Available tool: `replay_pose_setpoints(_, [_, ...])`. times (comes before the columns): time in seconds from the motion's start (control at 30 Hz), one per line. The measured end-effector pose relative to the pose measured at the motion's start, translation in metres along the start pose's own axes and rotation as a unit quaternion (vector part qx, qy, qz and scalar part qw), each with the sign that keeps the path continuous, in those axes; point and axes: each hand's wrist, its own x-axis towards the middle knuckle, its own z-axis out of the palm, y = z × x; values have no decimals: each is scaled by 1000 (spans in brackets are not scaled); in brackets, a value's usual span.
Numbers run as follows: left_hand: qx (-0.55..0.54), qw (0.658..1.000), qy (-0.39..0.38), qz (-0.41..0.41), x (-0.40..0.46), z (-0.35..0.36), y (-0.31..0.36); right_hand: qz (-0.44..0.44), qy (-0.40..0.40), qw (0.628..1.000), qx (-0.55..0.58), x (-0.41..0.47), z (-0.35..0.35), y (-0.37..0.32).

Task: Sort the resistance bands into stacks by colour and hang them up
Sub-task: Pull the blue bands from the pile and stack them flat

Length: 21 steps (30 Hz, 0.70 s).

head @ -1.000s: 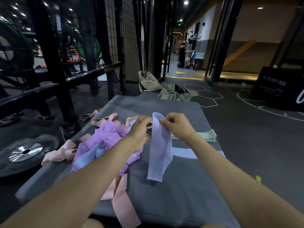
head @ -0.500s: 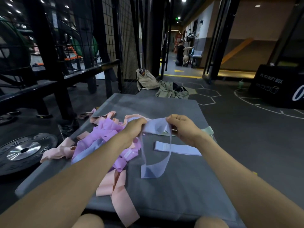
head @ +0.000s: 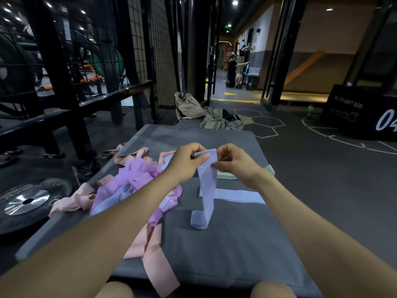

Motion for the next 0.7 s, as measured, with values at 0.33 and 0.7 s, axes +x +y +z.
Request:
replay_pose_setpoints(0.33, [-75, 993, 72, -50, 2, -18, -4, 31, -63, 997, -35, -5, 13, 12])
replay_pose_setpoints(0.7, [-119, 991, 25, -63, 5, 6, 4, -55, 50, 995, -62, -1, 5, -13])
